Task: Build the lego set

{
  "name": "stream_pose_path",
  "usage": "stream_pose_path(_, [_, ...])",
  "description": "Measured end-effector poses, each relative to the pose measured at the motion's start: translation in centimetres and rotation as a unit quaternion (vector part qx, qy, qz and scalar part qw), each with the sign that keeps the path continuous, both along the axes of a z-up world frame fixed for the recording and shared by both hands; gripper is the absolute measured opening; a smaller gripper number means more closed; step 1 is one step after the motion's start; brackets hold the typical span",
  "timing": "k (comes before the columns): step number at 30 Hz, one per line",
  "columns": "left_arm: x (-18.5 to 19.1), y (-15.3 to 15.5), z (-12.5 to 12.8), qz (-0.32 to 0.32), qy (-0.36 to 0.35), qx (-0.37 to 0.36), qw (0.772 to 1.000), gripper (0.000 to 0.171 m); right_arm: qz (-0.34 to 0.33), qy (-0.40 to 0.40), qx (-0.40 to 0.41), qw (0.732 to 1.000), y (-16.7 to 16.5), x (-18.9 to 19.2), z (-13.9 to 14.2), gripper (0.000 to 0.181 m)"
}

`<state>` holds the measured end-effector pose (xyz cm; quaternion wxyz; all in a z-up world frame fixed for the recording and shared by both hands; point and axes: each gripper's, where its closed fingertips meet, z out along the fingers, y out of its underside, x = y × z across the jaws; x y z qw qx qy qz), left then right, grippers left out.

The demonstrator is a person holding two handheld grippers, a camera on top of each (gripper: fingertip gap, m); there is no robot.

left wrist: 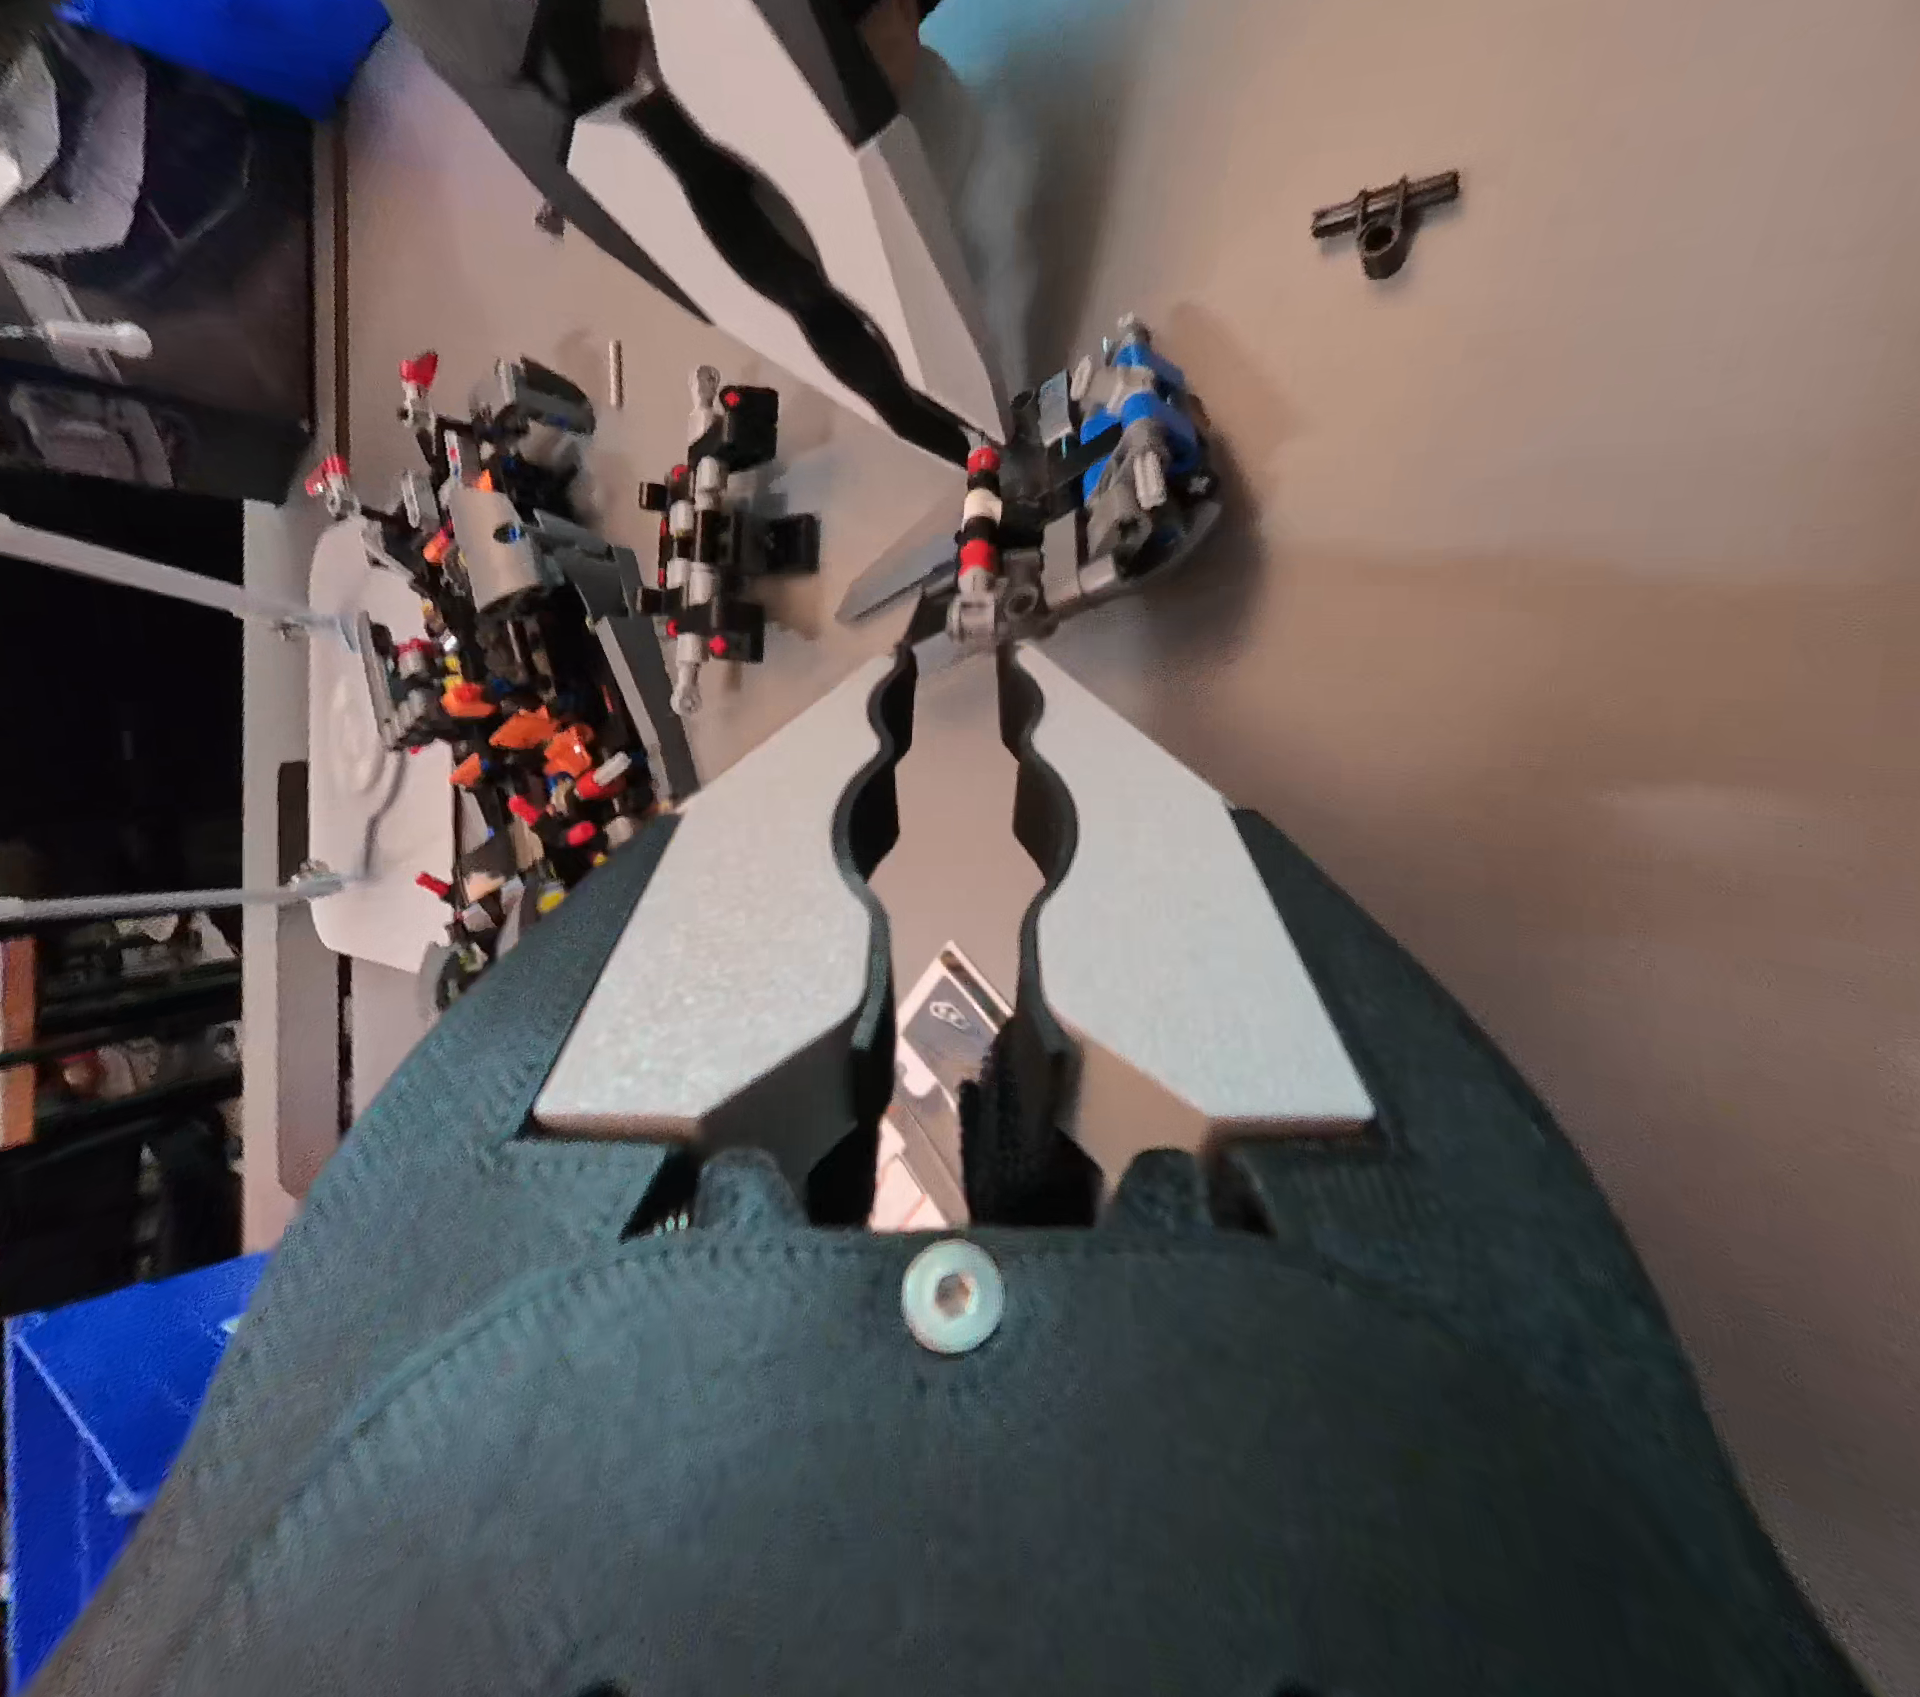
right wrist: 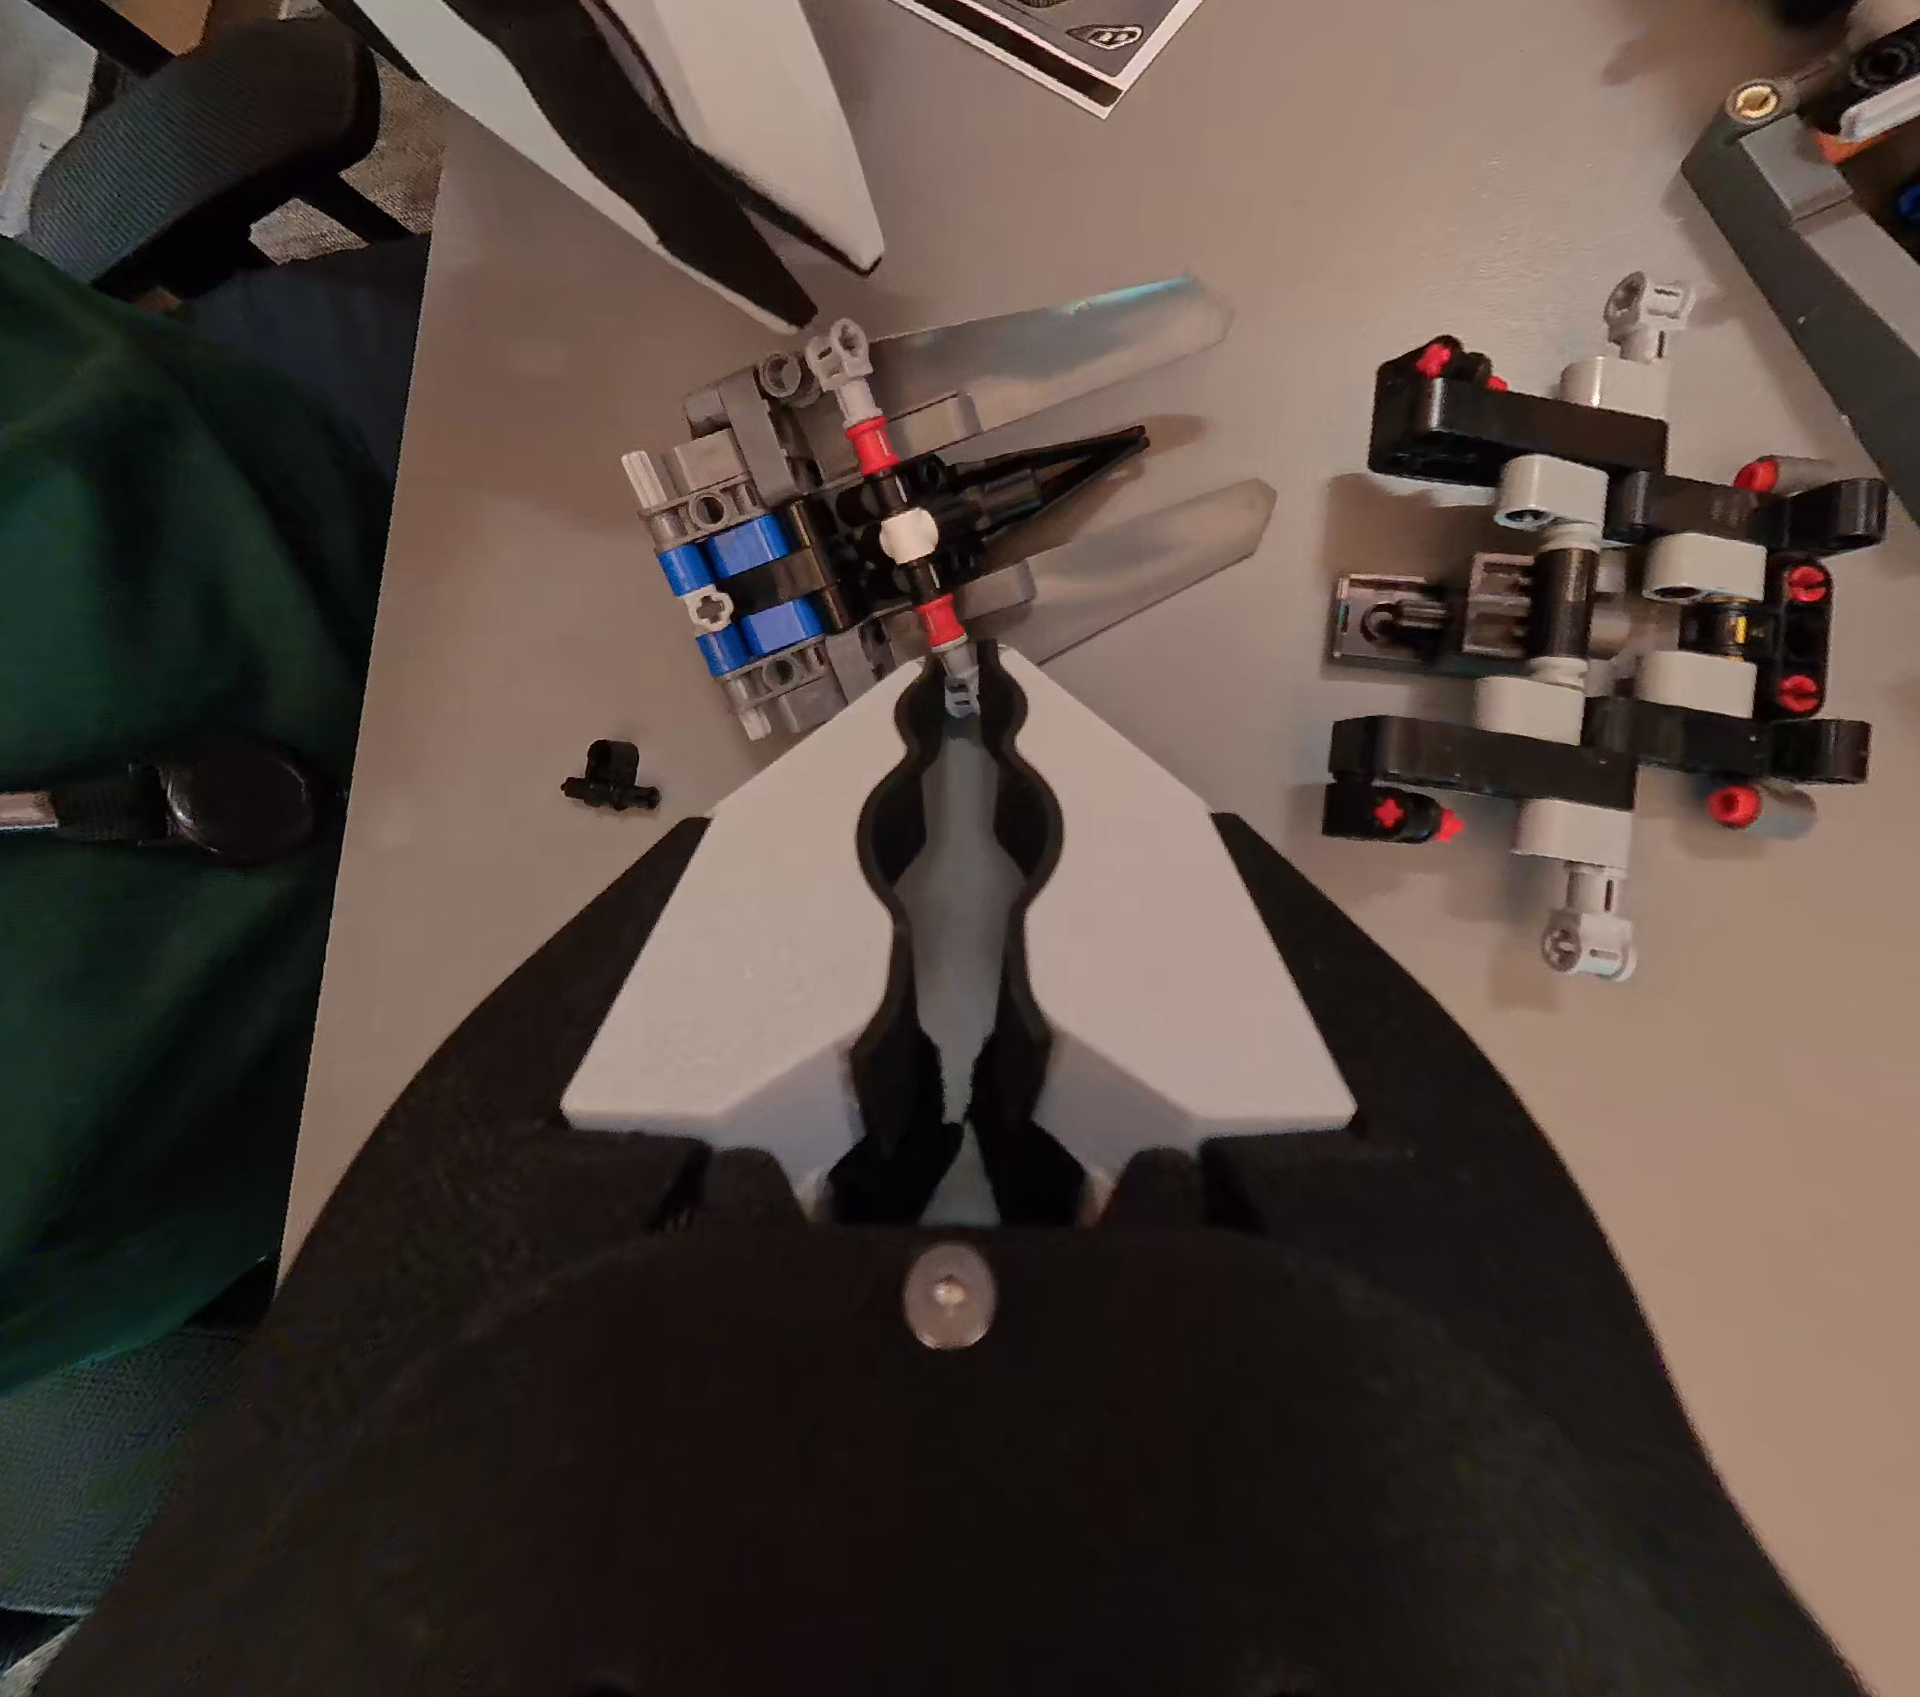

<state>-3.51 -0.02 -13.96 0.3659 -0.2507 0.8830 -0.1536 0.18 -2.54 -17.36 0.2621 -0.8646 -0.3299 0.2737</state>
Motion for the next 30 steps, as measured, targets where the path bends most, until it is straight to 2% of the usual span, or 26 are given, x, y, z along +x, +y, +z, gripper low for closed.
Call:
stream_pose_path(3, [0.3, -0.4, -0.1, -0.022, 0.015, 0.014, 1.000, 0.011, 0.002, -0.010, 0.005, 1.000, 0.0, 0.0, 0.0, 0.005])
stream_pose_path(10, [0.2, -0.8, -0.4, -0.014, 0.054, -0.072, 0.996, 0.011, 0.003, -0.012, 0.012, 1.000, 0.0, 0.0, 0.0, 0.005])
stream_pose_path(22, [0.2, -2.0, -0.4, -0.006, 0.065, -0.162, 0.985, 0.007, 0.001, -0.020, 0.018, 1.000, 0.0, 0.2, 0.0, 0.004])
stream_pose_path(27, [0.0, -2.3, -0.6, 0.013, 0.058, -0.211, 0.976, 0.007, 0.016, -0.053, 0.075, 0.996, 0.1, 0.1, 0.3, 0.008])
stream_pose_path(28, [0.1, -2.4, -0.7, 0.014, 0.055, -0.214, 0.975, 0.007, 0.025, -0.055, 0.094, 0.994, 0.1, -0.2, 0.7, 0.012])
stream_pose_path(30, [0.1, -2.6, -0.7, 0.012, 0.052, -0.215, 0.975, 0.007, 0.045, -0.066, 0.131, 0.988, 0.1, -0.8, 1.6, 0.010])
